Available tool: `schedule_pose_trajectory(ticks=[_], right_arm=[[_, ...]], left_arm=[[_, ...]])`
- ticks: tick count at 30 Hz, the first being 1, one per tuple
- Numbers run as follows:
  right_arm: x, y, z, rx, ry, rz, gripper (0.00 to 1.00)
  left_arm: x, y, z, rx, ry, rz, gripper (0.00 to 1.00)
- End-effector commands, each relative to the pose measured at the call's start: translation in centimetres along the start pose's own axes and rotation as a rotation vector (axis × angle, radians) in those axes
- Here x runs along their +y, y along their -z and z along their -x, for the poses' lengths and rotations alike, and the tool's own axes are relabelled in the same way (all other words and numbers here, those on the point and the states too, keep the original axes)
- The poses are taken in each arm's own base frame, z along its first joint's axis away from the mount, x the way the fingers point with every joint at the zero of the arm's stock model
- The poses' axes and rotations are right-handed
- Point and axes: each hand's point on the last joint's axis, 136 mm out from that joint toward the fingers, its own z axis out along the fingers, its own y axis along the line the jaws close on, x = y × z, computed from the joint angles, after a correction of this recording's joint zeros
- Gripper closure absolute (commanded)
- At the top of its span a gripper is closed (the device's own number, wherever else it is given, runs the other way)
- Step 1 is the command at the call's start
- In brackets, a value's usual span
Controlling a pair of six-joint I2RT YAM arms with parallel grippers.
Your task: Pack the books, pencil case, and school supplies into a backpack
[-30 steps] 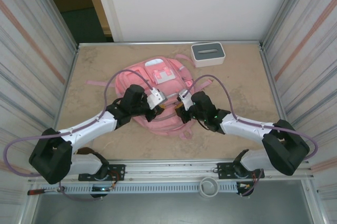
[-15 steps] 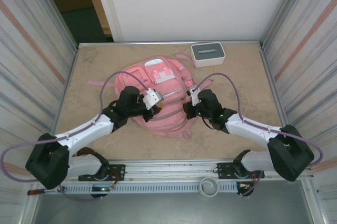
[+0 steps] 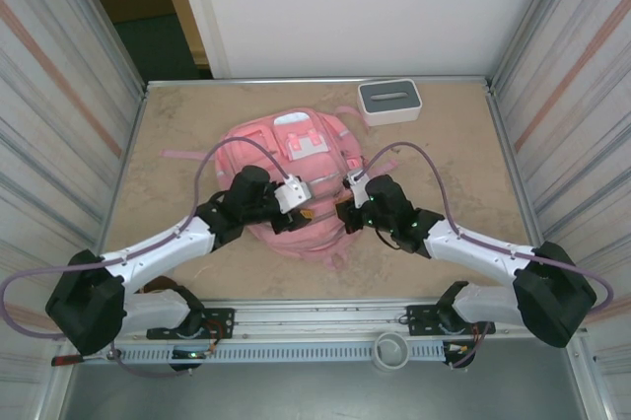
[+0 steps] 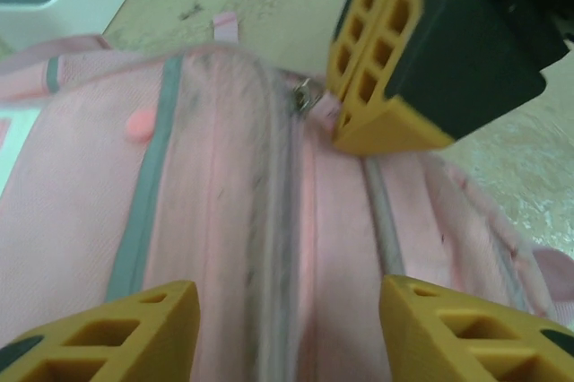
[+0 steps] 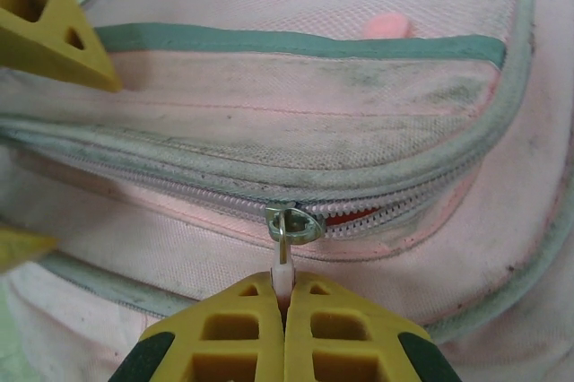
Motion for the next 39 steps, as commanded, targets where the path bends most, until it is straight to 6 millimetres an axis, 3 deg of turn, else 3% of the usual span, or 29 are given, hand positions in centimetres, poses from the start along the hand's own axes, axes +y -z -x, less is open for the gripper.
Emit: schedule_pose_trajectory(ticks=[1,7,12,15,19,22,28,34,39], right_arm=[[2.2,1.0,2.5,-0.069,-0.006,0.068,1.00],[3.1,1.2,2.6,-0.081,-0.009,0.098,1.00],[3.4,1.3,2.4,-0.079,-0.011,0.102,1.00],[1.3,1.3,1.3,-0.041,-0.018,0.001,1.00],[-3.6,2.0,-0.9,0.022,-0.122,-0.161,1.00],[-6.4,3.1,-1.1,0.022,-0.191,-0.235,1.00],[-9.4,4.0,0.2,0.013,-0.253,-0.287,1.00],[-9.5,2.2,2.4,0.034,-0.266,-0.211,1.00],[-10.7,0.1,1.8,0.107,-0.316,-0.216,1.00]], left_arm=[[0.8,-0.2,1.1,0.021,-0.078,0.039,0.43],[0.8,-1.6,0.3,0.060,-0.087,0.019,0.46],[0.9,-2.5,0.7,0.055,-0.089,-0.001,0.62],[1.0,-2.3,1.1,0.033,-0.079,-0.018,0.79],[1.1,-0.6,2.3,-0.095,-0.051,-0.062,0.99],[0.3,0.5,3.0,-0.168,-0.088,-0.126,1.00],[-1.6,1.8,3.9,-0.262,-0.132,-0.283,1.00],[-2.8,1.8,4.7,-0.290,-0.148,-0.396,1.00],[-3.4,1.2,5.6,-0.305,-0.180,-0.440,1.00]])
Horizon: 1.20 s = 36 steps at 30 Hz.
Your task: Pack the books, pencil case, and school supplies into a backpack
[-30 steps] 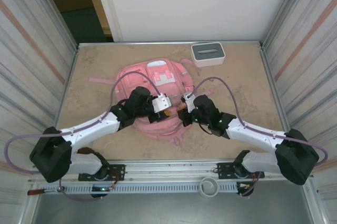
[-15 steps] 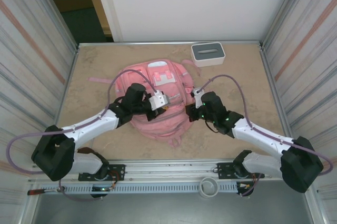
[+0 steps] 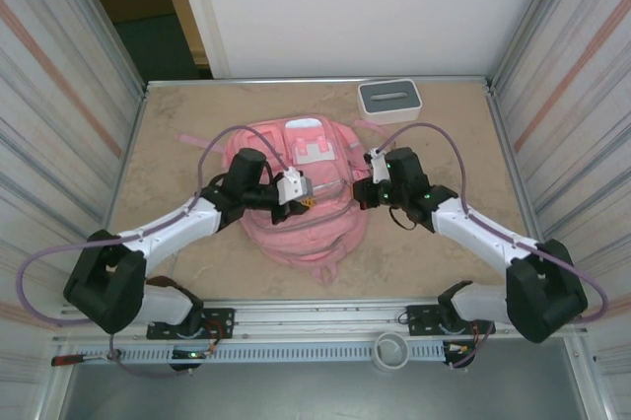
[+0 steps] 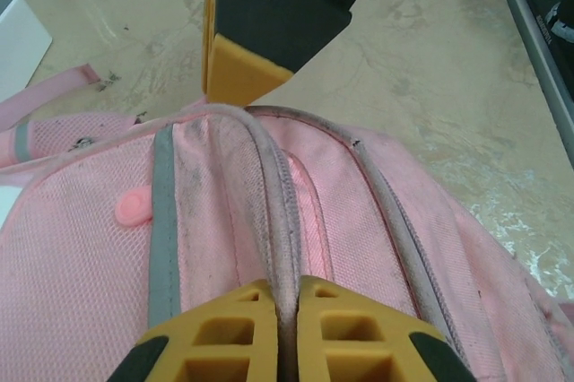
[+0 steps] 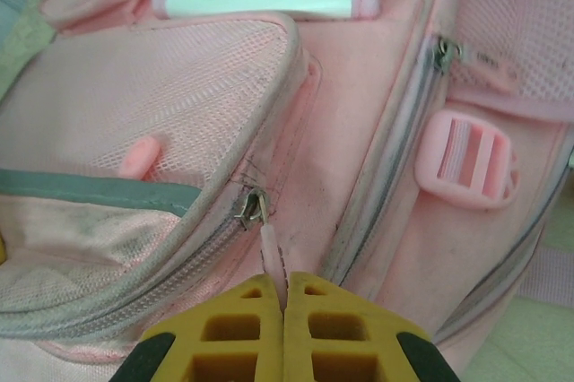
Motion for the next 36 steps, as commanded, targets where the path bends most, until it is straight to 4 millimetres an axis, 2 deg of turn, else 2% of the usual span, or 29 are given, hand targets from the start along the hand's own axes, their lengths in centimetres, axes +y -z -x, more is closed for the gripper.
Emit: schedule_pose_trajectory(ticks=[1,3,4,6,8,9,11,12,14,16,20,23,25,29,33,36], right_arm=[[-4.2,-1.0,0.7,0.006,-0.077,-0.151,1.00],[-4.3,-1.2,0.6,0.018,-0.083,-0.139,1.00],[-4.3,-1.0,0.5,0.020,-0.084,-0.139,0.94],[-4.6,-0.2,0.2,0.017,-0.076,-0.160,0.73],[-5.5,0.9,0.0,0.000,-0.074,-0.213,0.58],[-6.1,1.7,-0.1,-0.014,-0.078,-0.250,0.54],[-7.3,3.2,0.0,-0.041,-0.085,-0.321,0.47],[-7.9,4.1,0.2,-0.056,-0.087,-0.363,0.40],[-9.0,6.0,0.7,-0.094,-0.079,-0.450,0.26],[-10.0,8.0,1.4,-0.145,-0.069,-0.529,0.16],[-11.3,11.9,2.8,-0.259,-0.070,-0.655,0.00],[-12.0,14.0,3.4,-0.326,-0.077,-0.718,0.01],[-12.5,15.1,3.8,-0.356,-0.082,-0.753,0.01],[-13.7,17.2,4.3,-0.409,-0.081,-0.855,0.01],[-15.6,19.3,4.2,-0.453,-0.080,-1.003,0.01],[-17.5,19.4,3.1,-0.473,-0.097,-1.059,0.01]], left_arm=[[-3.3,0.4,4.9,-0.163,-0.119,-0.189,1.00],[-3.1,0.1,4.9,-0.156,-0.117,-0.187,1.00],[-3.0,0.0,4.8,-0.153,-0.118,-0.184,1.00],[-2.5,-0.3,4.6,-0.142,-0.120,-0.162,1.00],[-1.8,-0.7,4.3,-0.128,-0.104,-0.136,0.96],[-1.4,-0.9,4.2,-0.125,-0.094,-0.127,0.89],[-0.7,-1.4,4.0,-0.110,-0.065,-0.101,0.66],[-0.3,-1.5,4.0,-0.101,-0.046,-0.083,0.58],[0.4,-1.0,4.6,-0.104,-0.026,-0.038,0.47],[1.3,0.1,5.6,-0.130,-0.018,0.045,0.39],[4.2,4.3,7.2,-0.194,-0.016,0.334,0.24],[7.0,8.0,6.5,-0.198,0.047,0.578,0.18],[8.8,10.4,5.2,-0.187,0.119,0.725,0.17],[11.5,15.1,0.7,-0.171,0.307,0.991,0.16],[12.5,19.2,-3.9,-0.116,0.395,1.190,0.16],[12.6,21.8,-6.9,-0.067,0.403,1.314,0.15]])
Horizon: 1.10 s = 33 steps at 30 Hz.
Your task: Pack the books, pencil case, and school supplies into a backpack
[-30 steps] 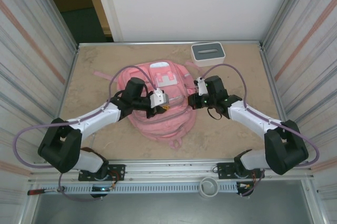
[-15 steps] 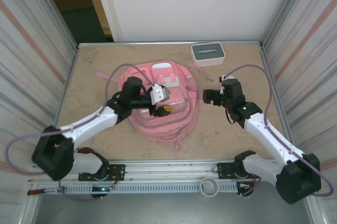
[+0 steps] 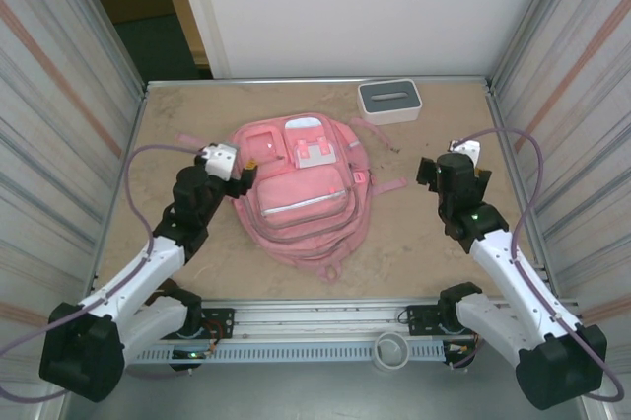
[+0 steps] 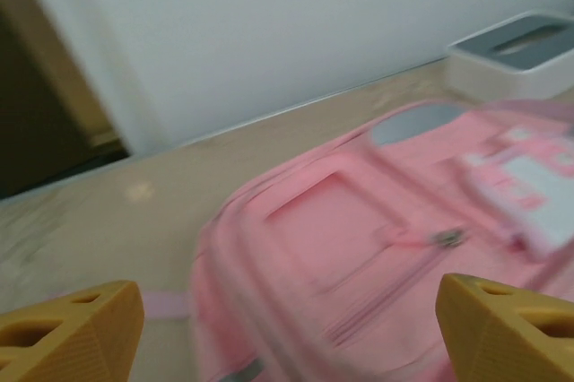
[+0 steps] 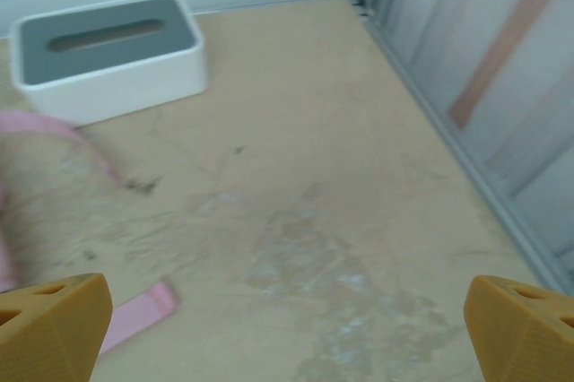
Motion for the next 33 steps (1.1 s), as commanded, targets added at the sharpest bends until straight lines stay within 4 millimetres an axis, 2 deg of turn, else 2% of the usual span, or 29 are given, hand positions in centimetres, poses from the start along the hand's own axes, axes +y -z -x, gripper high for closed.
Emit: schedule_pose_trajectory(ticks=[1,5,7,9,17,21,25,29,31,33], right_arm=[[-3.1,-1.1,-1.0,-0.041,0.004,-0.135,0.01],[-4.1,-3.3,-3.6,-0.070,-0.043,-0.127,0.01],[-4.0,-4.3,-4.8,-0.093,-0.048,-0.097,0.01],[-4.1,-5.2,-5.9,-0.068,-0.051,-0.090,0.01],[-2.5,-7.6,-7.6,-0.002,-0.001,-0.030,0.01],[-1.9,-7.9,-7.6,0.008,0.015,-0.003,0.01],[-2.0,-7.5,-7.6,-0.010,0.009,0.003,0.01],[-2.2,-7.2,-7.3,-0.043,0.004,0.003,0.01],[-2.3,-7.5,-7.0,-0.057,0.004,-0.007,0.01],[-2.2,-8.4,-6.7,-0.063,-0.019,0.009,0.01]], left_arm=[[4.9,1.1,-0.8,-0.030,0.049,0.222,0.14],[8.7,1.4,-4.0,0.006,0.129,0.336,0.12],[9.5,1.2,-5.0,0.007,0.162,0.356,0.12],[9.4,0.8,-5.7,0.011,0.150,0.349,0.12],[8.0,-1.3,-8.2,0.086,0.126,0.276,0.11],[7.5,-1.7,-8.8,0.092,0.122,0.249,0.11],[7.5,-2.3,-9.8,0.117,0.119,0.251,0.11],[7.3,-3.2,-9.9,0.138,0.112,0.237,0.11],[7.2,-3.6,-10.2,0.123,0.132,0.231,0.10],[6.6,-4.4,-11.4,0.103,0.127,0.206,0.10]])
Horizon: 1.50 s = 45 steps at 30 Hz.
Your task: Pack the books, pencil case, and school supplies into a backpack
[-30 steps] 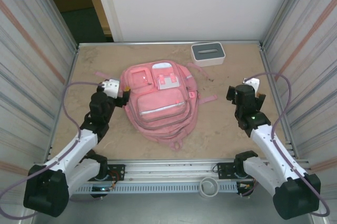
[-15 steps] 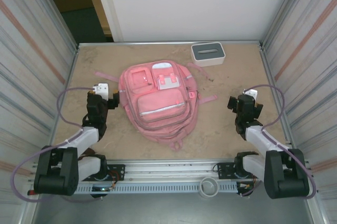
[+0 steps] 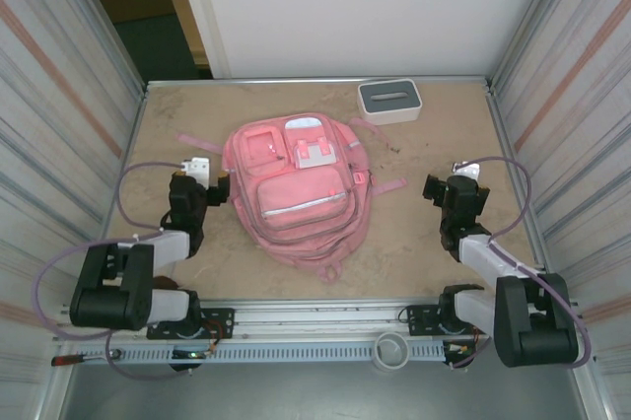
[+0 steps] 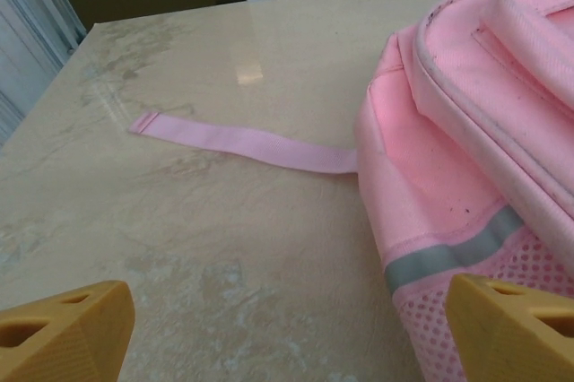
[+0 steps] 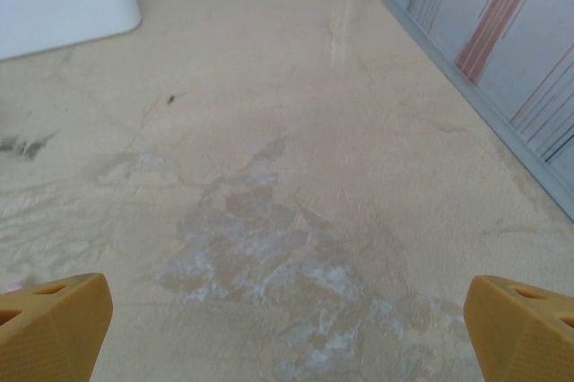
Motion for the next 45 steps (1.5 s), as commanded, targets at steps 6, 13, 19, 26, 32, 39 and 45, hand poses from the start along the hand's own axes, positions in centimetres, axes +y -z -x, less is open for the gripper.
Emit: schedule_pose_trajectory(ticks=[6,13,19,26,32,39,45], right_arm=[[2.8,-3.4,2.3,-0.061,0.006,0.133,0.01],[4.3,-5.9,0.4,-0.014,-0.016,0.245,0.01],[4.7,-5.9,0.3,-0.020,-0.003,0.260,0.01],[4.7,-5.9,0.3,-0.026,-0.003,0.260,0.01],[4.7,-5.9,0.3,-0.025,-0.003,0.260,0.01],[4.7,-5.9,0.4,-0.027,-0.003,0.259,0.01],[4.8,-5.9,0.3,-0.026,-0.001,0.259,0.01]], left_arm=[[-1.0,-2.7,0.4,-0.019,0.008,-0.076,0.09],[-0.5,-3.0,0.2,0.023,0.038,-0.076,0.03],[-0.6,-3.0,0.2,0.026,0.040,-0.078,0.01],[-0.5,-3.0,0.1,0.026,0.039,-0.077,0.01],[-0.5,-3.0,0.2,0.025,0.039,-0.078,0.01],[-0.5,-3.0,0.2,0.026,0.040,-0.077,0.01],[-0.5,-3.0,0.2,0.026,0.039,-0.078,0.01]])
